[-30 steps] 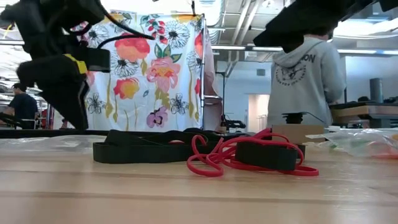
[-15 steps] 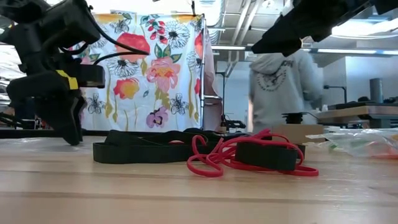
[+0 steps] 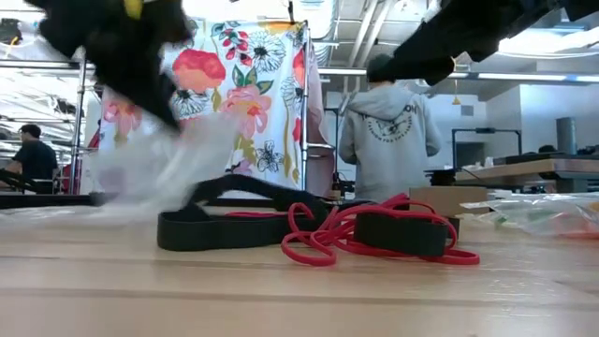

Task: Sort rubber bands
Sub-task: Open the top transparent zip bag

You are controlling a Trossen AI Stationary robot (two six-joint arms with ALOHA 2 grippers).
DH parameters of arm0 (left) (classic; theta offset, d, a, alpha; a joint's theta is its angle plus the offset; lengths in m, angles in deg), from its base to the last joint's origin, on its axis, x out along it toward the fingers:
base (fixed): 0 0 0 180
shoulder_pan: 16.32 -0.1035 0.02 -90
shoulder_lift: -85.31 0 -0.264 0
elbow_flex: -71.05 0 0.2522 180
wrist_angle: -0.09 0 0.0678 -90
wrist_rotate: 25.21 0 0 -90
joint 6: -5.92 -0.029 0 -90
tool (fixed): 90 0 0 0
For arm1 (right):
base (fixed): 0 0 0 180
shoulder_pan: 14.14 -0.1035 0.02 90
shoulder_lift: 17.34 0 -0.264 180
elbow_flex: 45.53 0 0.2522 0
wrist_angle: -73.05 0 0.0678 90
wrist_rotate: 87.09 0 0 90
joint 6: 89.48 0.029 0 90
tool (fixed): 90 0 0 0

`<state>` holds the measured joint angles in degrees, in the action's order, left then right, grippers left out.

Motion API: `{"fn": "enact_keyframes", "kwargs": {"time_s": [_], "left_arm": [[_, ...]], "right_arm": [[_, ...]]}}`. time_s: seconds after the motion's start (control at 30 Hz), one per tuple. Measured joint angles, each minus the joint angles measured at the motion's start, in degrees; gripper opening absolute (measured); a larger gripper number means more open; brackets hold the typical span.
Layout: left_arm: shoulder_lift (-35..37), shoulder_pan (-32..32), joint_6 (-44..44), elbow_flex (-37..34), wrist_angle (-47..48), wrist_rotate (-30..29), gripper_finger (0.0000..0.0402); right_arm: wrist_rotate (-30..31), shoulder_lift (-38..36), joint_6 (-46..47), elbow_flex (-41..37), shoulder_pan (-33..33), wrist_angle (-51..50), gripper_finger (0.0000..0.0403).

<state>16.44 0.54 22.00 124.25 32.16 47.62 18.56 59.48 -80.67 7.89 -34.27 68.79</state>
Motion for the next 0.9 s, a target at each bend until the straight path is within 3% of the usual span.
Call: {"fn": "enact_keyframes", "kwargs": {"time_s": [0.17, 0.37, 0.57, 0.67, 0.77, 0.9], "left_arm": [[-1.53, 3.10, -11.26, 5.79, -5.15, -6.60, 0.0001], [-7.83, 5.75, -26.79, 9.62, -10.05, -15.27, 0.0001], [-18.67, 7.35, -42.29, 16.05, -10.17, -28.01, 0.0000], [-24.55, 7.85, -51.26, 20.95, -10.15, -37.81, 0.0000], [-29.62, 7.87, -60.66, 25.93, -10.34, -42.54, 0.0000], [-34.19, 7.79, -66.66, 31.39, -10.06, -48.93, 0.0000]], "right_arm": [[5.23, 0.37, 10.29, 0.00, 2.85, 4.57, 0.0179], [5.46, 0.39, 22.66, -0.87, 7.57, 12.20, 0.0179], [-5.32, 0.39, 23.31, -0.48, 12.02, 14.06, 0.0179], [-6.23, 1.54, 24.18, -0.40, 12.40, 14.12, 0.0179], [-6.58, 2.64, 24.23, -0.43, 12.13, 15.04, 0.0179], [-6.63, 4.22, 24.25, -0.39, 11.13, 15.00, 0.0179]]}}
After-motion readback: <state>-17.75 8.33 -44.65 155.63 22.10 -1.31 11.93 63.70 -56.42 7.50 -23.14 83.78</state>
